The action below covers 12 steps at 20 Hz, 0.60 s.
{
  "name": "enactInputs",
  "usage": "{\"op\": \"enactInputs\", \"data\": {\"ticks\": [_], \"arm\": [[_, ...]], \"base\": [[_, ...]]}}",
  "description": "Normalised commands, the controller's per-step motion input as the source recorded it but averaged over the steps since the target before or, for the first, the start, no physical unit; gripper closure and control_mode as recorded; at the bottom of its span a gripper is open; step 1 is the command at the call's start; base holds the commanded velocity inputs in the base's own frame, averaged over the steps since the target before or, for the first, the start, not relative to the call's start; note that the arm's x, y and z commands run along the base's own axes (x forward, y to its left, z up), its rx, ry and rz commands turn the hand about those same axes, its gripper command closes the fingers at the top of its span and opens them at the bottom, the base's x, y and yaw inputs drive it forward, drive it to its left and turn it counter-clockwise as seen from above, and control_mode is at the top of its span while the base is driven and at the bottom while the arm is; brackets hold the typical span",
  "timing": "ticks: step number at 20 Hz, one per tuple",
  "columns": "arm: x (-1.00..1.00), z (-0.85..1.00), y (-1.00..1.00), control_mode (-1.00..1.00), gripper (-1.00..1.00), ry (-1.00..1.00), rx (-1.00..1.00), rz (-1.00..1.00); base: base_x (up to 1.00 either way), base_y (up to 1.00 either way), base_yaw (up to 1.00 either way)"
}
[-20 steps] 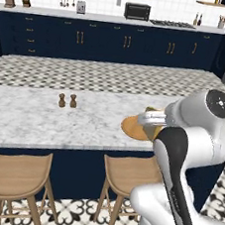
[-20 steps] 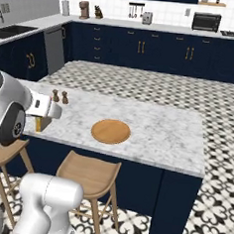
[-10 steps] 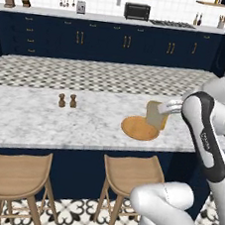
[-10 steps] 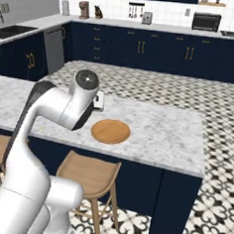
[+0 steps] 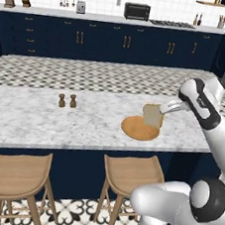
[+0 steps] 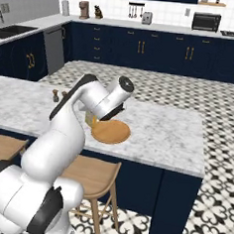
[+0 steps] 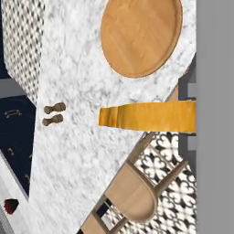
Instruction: Start the toaster. Once the lever pops up, take the bread to the plate on the dining counter.
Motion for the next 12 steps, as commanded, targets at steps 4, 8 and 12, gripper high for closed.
{"op": "enactInputs", "data": {"ticks": [4, 8, 12], "arm": [[0.56, -0.65, 0.03, -1.00, 1.00, 0.00, 0.00, 0.04], [0.10, -0.54, 0.00, -1.00, 1.00, 0.00, 0.08, 0.02], [0.20, -0.48, 0.00, -1.00, 1.00, 0.00, 0.12, -0.01]], "base": [[0.00, 0.00, 0.00], [0.00, 0.00, 0.00], [0.00, 0.00, 0.00]]}}
